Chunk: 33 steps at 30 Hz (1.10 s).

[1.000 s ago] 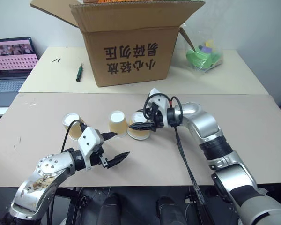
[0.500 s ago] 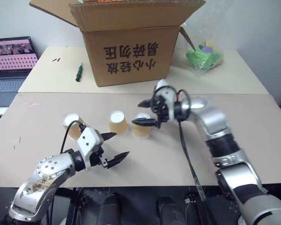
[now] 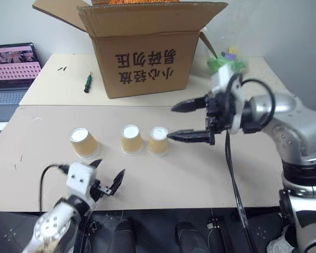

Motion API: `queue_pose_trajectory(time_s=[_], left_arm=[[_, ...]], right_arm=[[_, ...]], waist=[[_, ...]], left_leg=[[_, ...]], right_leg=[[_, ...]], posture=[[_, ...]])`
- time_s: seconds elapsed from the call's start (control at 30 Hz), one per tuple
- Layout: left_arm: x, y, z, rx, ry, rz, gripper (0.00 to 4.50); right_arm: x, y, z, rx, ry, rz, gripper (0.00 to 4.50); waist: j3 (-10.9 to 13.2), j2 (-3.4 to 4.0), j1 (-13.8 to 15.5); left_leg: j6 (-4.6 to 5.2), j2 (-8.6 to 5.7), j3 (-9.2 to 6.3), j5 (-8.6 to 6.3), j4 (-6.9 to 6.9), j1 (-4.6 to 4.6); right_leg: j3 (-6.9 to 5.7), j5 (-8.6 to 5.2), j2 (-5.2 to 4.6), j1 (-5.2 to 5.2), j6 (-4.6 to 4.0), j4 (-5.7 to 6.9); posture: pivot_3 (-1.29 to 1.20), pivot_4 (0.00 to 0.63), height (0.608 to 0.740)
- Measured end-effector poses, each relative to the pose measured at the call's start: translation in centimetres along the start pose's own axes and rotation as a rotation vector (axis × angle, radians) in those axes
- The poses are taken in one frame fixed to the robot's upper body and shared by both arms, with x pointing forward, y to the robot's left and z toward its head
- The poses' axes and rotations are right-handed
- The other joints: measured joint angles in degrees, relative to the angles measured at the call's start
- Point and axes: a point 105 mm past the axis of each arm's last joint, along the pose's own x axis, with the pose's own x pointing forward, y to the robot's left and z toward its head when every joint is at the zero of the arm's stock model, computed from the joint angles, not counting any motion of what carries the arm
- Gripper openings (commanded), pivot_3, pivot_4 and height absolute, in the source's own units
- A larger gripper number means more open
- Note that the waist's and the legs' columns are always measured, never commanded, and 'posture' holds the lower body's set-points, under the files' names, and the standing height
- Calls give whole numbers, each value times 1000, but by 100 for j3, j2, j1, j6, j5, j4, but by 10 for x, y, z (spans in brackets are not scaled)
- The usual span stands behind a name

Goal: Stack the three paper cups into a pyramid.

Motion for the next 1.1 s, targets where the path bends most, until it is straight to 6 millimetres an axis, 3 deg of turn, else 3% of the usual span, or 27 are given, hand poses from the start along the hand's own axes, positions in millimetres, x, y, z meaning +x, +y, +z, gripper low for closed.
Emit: queue_pose_trajectory(time_s=[0.1,0.17,0.33,0.53,0.7,0.9,1.1], left_arm=[[-3,9,-14,19,1,115,4500],[5,15,-15,11,-32,155,4500],[37,29,5,55,-143,128,4500],[71,30,35,54,-237,28,4500],[81,35,42,45,-248,18,4500],[92,46,66,20,-311,47,4500],[114,47,78,-36,-313,28,4500]], right_arm=[[0,-4,1,-15,-2,-30,4458],[-2,-8,0,-19,0,-55,4458],[-6,-16,-8,-5,19,-101,4458],[-9,-20,-13,10,28,-135,4458],[-13,-23,-12,11,23,-159,4458],[-15,-24,-13,17,22,-177,4458],[-16,-27,-17,32,24,-202,4458]], waist=[[0,0,55],[0,0,99],[-1,-1,146],[-1,-1,141],[-1,-1,147],[-1,-1,159],[-1,-1,167]], left_leg=[[0,0,-10,0,5,2],[-2,0,-9,0,18,1],[-1,1,-7,0,43,-1],[1,2,-8,-1,42,-16],[1,3,-8,-1,37,-15],[1,2,-9,-1,42,-15],[1,2,-16,-1,45,-15]], right_leg=[[-11,-18,3,-20,-33,1],[-11,-19,0,-18,-39,0],[-10,-10,1,-11,-37,2],[-9,17,5,7,11,3],[-10,17,6,7,11,2],[-11,17,6,14,12,2],[-16,17,7,24,14,-2]], posture=[[0,150,700],[0,150,700],[0,150,700],[0,150,700],[0,150,700],[0,150,700],[0,150,700]])
